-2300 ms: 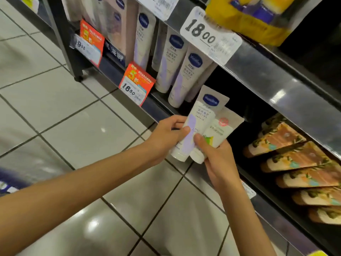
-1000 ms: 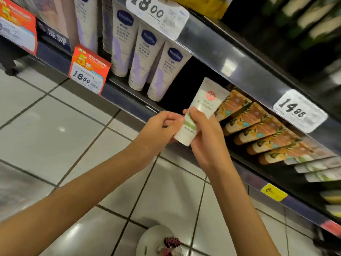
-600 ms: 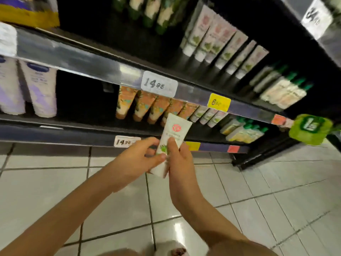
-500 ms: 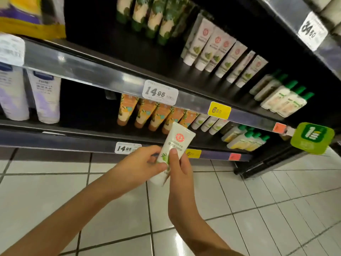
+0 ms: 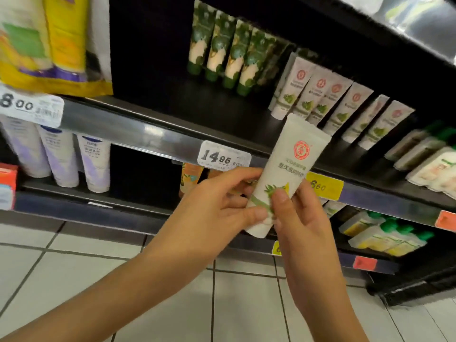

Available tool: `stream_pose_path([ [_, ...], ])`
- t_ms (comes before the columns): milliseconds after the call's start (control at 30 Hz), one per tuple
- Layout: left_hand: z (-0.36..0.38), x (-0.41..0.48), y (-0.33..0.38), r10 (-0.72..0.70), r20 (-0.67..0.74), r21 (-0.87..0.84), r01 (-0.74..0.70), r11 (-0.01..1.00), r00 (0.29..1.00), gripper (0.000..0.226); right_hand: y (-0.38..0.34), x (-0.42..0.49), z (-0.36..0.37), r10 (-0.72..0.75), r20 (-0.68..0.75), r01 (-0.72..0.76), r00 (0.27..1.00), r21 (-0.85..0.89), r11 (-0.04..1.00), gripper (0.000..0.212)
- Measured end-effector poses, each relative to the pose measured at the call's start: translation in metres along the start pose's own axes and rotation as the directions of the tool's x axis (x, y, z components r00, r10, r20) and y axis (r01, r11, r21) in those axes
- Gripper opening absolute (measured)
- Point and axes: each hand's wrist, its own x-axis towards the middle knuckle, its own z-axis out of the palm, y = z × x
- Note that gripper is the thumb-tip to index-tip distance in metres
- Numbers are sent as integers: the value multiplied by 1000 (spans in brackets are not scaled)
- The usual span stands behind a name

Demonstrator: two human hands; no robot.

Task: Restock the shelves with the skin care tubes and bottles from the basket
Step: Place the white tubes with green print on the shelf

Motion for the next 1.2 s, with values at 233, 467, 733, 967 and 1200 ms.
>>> stream_pose_path([
  [233, 26, 78, 46, 151, -1, 170, -149, 974, 989, 21, -45, 81, -105, -129, -178, 118, 976, -70, 991, 28],
  [467, 54, 164, 37, 112, -158, 123, -93, 988, 981, 20, -24, 197, -166, -103, -186, 19, 977, -404, 915, 42],
  [733, 43, 176, 9, 19, -274, -83, -43, 996, 962, 19, 10, 243, -157, -133, -150, 51, 980, -457, 888, 41],
  [967, 68, 200, 12, -23, -295, -73, 2, 997, 955, 16, 12, 255, -153, -118, -176, 22, 977, -470, 882, 44],
  [1200, 57, 166, -1, 4, -244, 123, 27, 992, 970, 18, 14, 259, -152, -140, -168, 36, 976, -507, 861, 42],
])
